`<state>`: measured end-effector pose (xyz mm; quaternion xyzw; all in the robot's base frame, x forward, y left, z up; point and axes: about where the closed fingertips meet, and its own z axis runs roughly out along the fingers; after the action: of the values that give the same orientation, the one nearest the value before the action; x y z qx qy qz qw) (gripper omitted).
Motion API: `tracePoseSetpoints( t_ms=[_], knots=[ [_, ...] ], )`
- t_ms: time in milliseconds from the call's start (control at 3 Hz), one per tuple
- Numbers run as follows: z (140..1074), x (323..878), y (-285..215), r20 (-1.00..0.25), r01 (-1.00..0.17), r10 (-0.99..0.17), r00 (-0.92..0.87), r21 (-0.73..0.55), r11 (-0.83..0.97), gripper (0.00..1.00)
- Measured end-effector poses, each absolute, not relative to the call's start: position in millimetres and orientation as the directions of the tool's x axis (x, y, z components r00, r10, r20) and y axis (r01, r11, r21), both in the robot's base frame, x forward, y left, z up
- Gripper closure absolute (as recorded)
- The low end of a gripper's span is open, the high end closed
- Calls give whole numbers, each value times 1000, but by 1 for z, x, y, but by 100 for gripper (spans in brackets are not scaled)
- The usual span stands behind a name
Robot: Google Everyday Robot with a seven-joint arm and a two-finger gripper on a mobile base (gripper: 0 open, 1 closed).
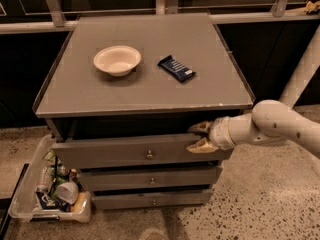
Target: Open top drawer
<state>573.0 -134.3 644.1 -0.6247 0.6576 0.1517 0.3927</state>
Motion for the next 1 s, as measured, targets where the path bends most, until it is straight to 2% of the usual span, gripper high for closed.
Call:
tracePoseSetpoints(
  t_ms=[333,667,1000],
  knots=[
    [648,574,-134,-706,-941,-703,89,-291,173,88],
    [649,564,-137,-708,-943,-702,80,-281,176,100],
    [649,564,-137,-708,-943,-702,80,-281,176,82]
  ],
)
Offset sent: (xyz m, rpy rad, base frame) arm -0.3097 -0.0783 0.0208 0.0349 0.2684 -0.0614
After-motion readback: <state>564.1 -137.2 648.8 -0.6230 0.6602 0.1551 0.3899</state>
